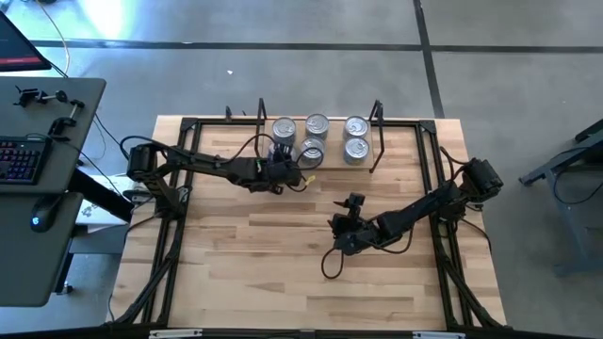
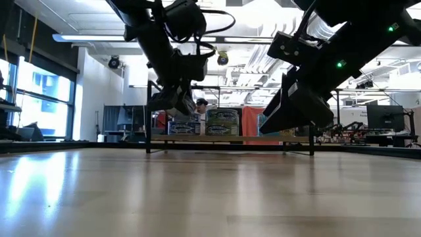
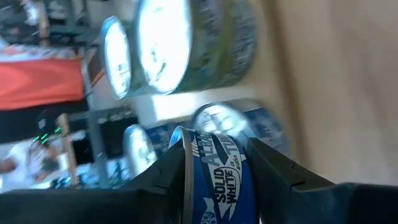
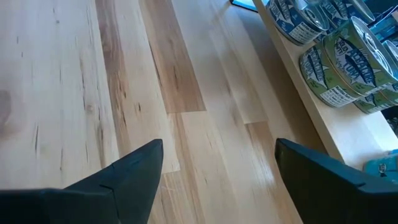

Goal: Stack canned seafood by type on shelf
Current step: Stack the blue tuna can on top of the bottom blue tuna can on the shelf

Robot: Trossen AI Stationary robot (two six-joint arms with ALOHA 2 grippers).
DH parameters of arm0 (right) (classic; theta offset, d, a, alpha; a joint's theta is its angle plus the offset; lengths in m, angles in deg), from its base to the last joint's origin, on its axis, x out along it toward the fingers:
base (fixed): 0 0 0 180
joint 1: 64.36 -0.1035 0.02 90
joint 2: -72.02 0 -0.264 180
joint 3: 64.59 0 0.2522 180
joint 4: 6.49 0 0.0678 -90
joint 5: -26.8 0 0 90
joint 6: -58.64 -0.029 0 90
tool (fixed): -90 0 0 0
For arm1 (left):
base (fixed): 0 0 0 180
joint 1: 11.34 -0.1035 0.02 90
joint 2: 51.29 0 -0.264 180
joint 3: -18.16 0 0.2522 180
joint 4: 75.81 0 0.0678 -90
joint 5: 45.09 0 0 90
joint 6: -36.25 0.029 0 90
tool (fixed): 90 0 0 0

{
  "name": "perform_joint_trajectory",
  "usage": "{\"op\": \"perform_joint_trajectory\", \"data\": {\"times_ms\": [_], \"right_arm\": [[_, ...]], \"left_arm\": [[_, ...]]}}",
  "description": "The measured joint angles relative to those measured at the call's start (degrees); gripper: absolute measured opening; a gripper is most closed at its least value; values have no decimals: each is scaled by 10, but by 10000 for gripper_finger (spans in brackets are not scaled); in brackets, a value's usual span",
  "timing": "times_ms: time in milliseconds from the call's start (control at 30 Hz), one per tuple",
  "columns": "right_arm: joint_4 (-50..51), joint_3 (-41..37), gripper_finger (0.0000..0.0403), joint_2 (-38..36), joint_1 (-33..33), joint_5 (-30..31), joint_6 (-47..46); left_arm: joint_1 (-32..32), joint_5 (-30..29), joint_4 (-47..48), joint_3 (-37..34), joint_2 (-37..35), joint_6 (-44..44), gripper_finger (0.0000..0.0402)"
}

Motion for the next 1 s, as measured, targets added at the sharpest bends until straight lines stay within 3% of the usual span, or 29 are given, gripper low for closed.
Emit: {"op": "perform_joint_trajectory", "data": {"times_ms": [133,567,1000], "right_arm": [[0,0,302,0,0,0,-7],[0,0,302,0,0,0,-10],[0,0,302,0,0,0,-10]], "left_arm": [[7,-52,-20,0,0,2,120],[-9,-2,-230,-95,0,-5,122],[-23,59,-260,-108,-1,-12,200]]}}
